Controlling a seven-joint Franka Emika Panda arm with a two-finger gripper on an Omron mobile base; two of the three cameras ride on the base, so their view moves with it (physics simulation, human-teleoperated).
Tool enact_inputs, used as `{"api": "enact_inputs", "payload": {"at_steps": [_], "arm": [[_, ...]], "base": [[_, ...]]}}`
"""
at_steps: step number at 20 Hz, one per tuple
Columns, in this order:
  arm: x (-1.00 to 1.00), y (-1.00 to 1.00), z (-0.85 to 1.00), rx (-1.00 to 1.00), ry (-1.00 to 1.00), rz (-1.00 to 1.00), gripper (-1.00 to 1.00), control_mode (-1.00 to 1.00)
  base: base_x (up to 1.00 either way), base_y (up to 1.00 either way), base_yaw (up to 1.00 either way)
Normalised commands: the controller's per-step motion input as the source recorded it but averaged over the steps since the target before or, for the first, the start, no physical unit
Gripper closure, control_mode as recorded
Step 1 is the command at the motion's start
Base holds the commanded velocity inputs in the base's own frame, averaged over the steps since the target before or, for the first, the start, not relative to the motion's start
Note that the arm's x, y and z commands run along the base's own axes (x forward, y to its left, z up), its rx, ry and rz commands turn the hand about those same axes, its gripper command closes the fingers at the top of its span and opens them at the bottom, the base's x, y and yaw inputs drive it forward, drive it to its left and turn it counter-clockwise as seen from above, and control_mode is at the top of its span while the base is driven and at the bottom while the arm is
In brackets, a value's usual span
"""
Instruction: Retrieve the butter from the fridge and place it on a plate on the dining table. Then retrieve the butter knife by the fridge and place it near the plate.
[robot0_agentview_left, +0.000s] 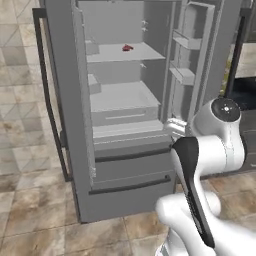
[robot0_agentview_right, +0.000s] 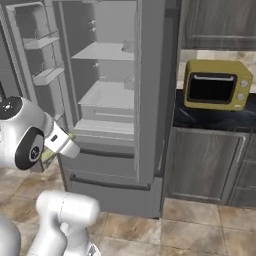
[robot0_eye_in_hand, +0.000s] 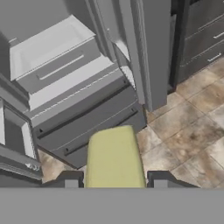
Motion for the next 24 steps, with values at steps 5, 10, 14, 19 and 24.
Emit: {"api": "enact_inputs", "payload": {"at_steps": [5, 10, 14, 19, 24], "arm": [[0.0, 0.0, 0.0, 0.0, 0.0, 0.0, 1.0, 1.0], [0.0, 0.0, 0.0, 0.0, 0.0, 0.0, 1.0, 1.0], [0.0, 0.0, 0.0, 0.0, 0.0, 0.0, 1.0, 1.0], [0.0, 0.0, 0.0, 0.0, 0.0, 0.0, 1.0, 1.0], [0.0, 0.0, 0.0, 0.0, 0.0, 0.0, 1.0, 1.0]], "base": [[-0.46, -0.02, -0.46], [-0.3, -0.14, -0.72], [-0.16, -0.14, -0.7], [-0.02, -0.12, -0.63], [0.0, 0.0, -0.58]]}}
